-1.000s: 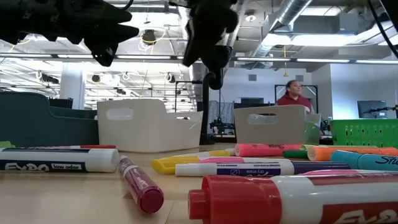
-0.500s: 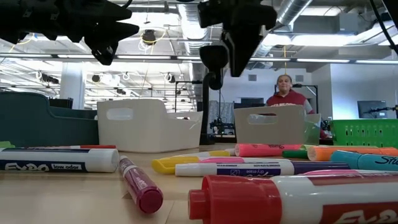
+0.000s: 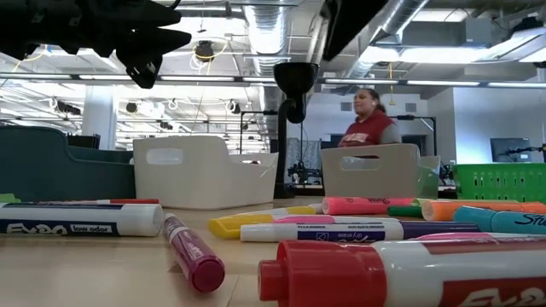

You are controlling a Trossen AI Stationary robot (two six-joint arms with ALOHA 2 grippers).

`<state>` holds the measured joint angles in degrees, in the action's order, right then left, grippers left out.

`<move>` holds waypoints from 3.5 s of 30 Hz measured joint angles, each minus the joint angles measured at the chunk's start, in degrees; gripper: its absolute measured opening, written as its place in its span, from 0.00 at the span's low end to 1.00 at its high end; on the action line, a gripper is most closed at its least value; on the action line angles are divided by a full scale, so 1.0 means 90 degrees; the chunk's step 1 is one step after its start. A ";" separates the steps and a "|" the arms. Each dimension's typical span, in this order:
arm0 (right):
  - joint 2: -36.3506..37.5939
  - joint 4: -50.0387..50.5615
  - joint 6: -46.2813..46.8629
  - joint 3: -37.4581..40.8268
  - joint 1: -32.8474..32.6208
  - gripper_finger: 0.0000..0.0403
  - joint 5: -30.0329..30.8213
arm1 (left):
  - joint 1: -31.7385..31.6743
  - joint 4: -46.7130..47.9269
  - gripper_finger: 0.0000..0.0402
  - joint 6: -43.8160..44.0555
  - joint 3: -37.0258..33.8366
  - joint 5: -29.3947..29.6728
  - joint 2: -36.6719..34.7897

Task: Pick & Place Markers
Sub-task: Put the pink highlighter into the blue bin

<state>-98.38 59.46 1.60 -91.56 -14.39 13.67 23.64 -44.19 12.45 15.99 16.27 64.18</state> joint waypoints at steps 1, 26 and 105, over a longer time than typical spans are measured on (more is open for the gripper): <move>0.0277 -0.0432 0.0041 0.0371 -0.0092 0.27 -0.0002 | 0.0000 -0.0009 0.32 0.0000 0.0000 -0.0002 0.0000; 0.0506 -0.5897 0.1002 0.4057 -0.0516 0.33 -0.0029 | 0.0000 -0.0097 0.32 0.0000 0.0000 -0.0002 -0.0007; -0.0175 -1.4716 -0.1039 0.5055 0.0448 0.17 -0.0529 | -0.0631 -0.0428 0.35 -0.1908 0.0211 0.0138 0.0049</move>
<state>-99.96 -72.99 -7.76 -46.07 -10.36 8.91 17.96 -48.04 -4.73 17.89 17.51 64.62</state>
